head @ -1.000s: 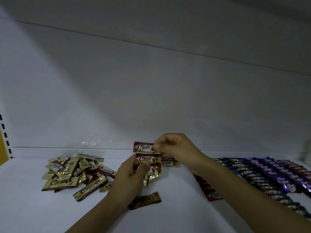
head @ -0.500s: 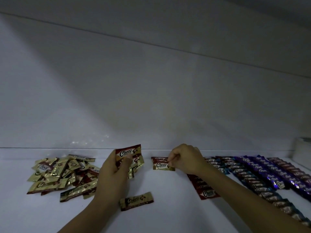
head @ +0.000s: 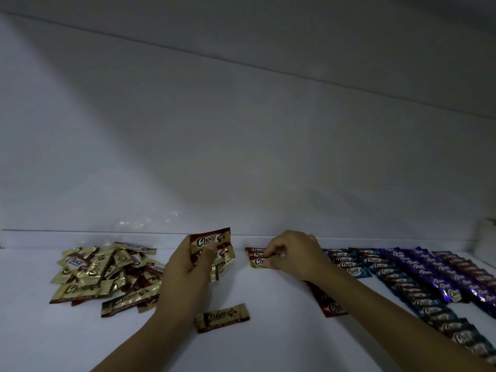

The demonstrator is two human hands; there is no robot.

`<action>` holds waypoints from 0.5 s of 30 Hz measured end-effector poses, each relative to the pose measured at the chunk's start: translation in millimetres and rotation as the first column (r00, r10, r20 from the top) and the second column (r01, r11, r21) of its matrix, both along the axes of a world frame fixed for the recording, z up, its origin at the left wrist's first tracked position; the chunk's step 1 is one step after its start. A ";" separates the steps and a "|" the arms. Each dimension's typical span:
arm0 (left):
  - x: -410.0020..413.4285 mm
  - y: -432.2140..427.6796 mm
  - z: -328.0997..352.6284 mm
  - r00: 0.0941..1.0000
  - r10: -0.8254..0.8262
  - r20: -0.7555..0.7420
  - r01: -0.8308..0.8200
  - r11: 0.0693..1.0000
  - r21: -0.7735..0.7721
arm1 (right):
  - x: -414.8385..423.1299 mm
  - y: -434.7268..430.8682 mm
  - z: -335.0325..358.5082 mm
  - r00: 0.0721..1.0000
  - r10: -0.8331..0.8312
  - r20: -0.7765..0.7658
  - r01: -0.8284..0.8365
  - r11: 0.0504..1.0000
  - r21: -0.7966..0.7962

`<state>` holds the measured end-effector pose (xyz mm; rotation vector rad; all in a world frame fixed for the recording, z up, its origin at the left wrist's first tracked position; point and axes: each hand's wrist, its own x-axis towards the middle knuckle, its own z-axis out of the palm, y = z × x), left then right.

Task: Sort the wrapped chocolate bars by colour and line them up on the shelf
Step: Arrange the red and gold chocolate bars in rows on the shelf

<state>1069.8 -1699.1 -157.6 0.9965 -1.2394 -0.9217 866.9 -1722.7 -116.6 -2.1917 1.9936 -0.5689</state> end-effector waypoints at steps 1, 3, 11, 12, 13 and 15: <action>0.1 0.2 0.4 1.000 -0.005 -0.002 0.005 1.000 -0.001 | 0.4 1.1 1.1 1.000 0.006 -0.013 -0.006 1.000 0.006; 0.6 0.8 0.5 1.000 -0.020 0.009 0.020 1.000 -0.006 | 2.5 3.5 1.2 0.999 0.024 -0.047 -0.025 0.999 -0.024; 0.7 2.7 5.3 0.983 -0.079 0.168 0.098 0.990 -0.104 | 44.2 19.1 18.9 0.816 0.312 0.486 -0.277 0.950 -0.144; 0.9 3.4 5.9 0.979 -0.095 0.183 0.117 0.987 -0.111 | 46.8 18.6 21.9 0.823 0.308 0.477 -0.281 0.951 -0.129; 1.4 3.7 5.8 0.976 -0.102 0.191 0.127 0.985 -0.119 | 46.7 17.2 25.1 0.818 0.295 0.495 -0.269 0.955 -0.124; 2.8 3.2 5.2 0.977 -0.082 0.199 0.109 0.985 -0.130 | 38.6 13.6 31.0 0.784 0.228 0.577 -0.193 0.973 -0.123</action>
